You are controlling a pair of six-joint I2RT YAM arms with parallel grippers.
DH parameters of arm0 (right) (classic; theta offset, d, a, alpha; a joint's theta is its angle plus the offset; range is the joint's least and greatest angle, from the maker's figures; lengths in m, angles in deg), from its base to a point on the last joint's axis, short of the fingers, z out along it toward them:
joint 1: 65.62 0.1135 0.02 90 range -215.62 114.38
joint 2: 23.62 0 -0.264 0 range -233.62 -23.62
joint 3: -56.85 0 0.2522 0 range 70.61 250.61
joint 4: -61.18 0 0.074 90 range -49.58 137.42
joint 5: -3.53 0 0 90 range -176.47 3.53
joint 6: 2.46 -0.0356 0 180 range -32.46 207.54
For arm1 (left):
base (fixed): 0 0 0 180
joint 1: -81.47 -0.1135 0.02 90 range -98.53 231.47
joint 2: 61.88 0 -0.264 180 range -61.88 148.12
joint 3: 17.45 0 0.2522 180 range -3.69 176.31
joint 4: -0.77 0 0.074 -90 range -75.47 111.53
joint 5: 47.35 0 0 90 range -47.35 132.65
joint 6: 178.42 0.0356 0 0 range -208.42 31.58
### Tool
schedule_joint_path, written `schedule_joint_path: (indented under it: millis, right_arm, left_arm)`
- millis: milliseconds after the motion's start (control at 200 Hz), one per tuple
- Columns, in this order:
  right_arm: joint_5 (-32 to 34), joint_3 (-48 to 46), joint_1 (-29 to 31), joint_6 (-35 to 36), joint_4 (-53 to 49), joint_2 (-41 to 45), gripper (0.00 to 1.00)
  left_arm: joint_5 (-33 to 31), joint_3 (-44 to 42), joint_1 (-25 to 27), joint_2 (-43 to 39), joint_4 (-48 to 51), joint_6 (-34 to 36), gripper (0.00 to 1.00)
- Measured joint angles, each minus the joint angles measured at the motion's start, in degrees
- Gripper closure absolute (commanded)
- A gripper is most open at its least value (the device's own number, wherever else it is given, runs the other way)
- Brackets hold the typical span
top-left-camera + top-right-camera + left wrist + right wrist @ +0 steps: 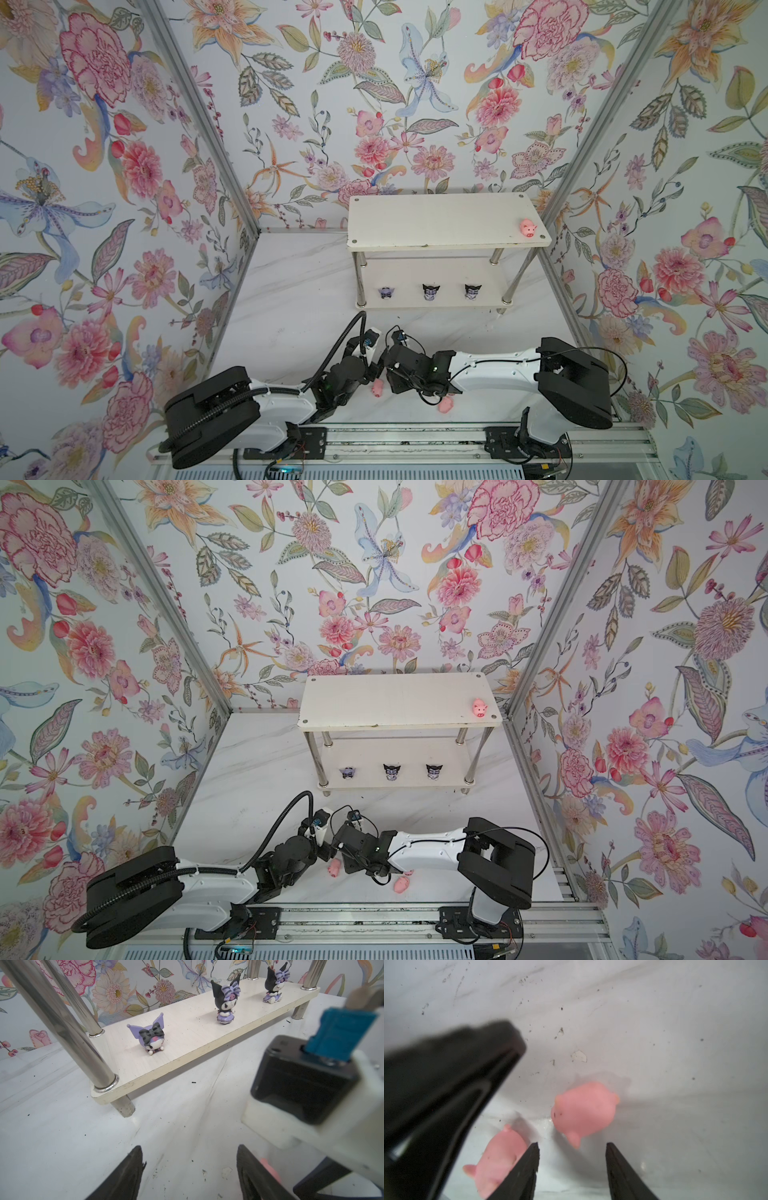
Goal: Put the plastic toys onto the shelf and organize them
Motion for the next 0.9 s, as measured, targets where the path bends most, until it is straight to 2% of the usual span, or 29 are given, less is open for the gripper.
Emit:
schedule_joint_path:
  millis: [240, 896]
  right_arm:
    - [0.0, 2.6, -0.6, 1.4, 0.0, -3.5, 0.50]
    - [1.5, 1.3, -1.4, 2.4, 2.2, -3.2, 0.92]
  left_arm:
    - [-0.3, 0.0, -0.5, -0.2, 0.0, 0.0, 0.27]
    - [0.0, -0.1, -1.0, -0.2, 0.0, 0.0, 0.26]
